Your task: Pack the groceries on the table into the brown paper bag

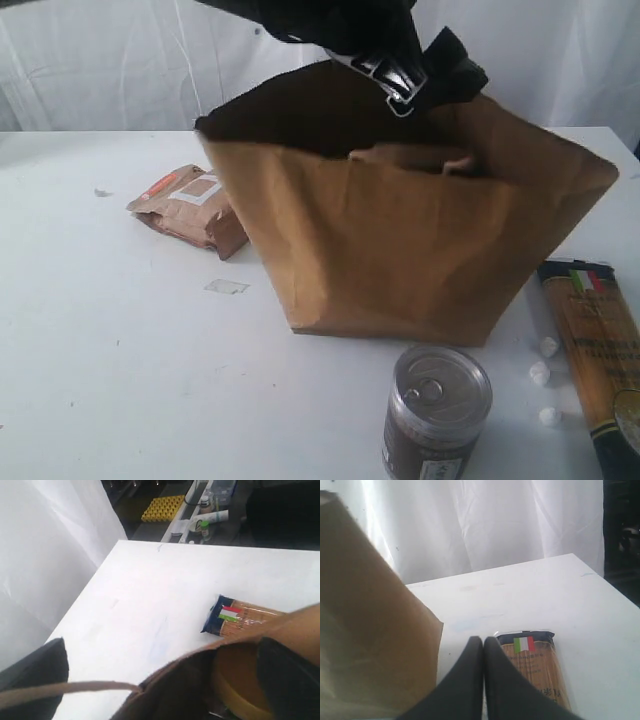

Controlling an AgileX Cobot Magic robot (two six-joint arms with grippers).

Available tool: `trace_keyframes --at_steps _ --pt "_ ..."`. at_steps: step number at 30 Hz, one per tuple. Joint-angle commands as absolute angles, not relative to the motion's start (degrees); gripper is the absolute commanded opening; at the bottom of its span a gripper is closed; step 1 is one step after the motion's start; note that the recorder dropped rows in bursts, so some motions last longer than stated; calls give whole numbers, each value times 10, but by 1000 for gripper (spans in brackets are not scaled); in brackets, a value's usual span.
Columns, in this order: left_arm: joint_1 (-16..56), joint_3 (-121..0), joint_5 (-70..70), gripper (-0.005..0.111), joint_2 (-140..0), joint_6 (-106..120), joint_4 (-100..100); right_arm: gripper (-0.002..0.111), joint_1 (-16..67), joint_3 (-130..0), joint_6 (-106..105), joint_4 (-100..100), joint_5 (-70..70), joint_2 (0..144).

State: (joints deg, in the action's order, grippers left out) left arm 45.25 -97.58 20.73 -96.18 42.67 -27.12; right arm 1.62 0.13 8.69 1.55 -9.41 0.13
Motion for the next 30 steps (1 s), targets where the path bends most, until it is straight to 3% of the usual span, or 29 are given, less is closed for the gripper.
trace_keyframes --at_steps 1,18,30 --pt "452 -991 213 101 -913 435 -280 0 18 0 88 16 -93 0" --pt "452 -987 271 101 -915 435 -241 0 18 0 103 16 -93 0" --pt "428 -987 259 101 -1012 433 -237 0 18 0 103 16 -94 0"
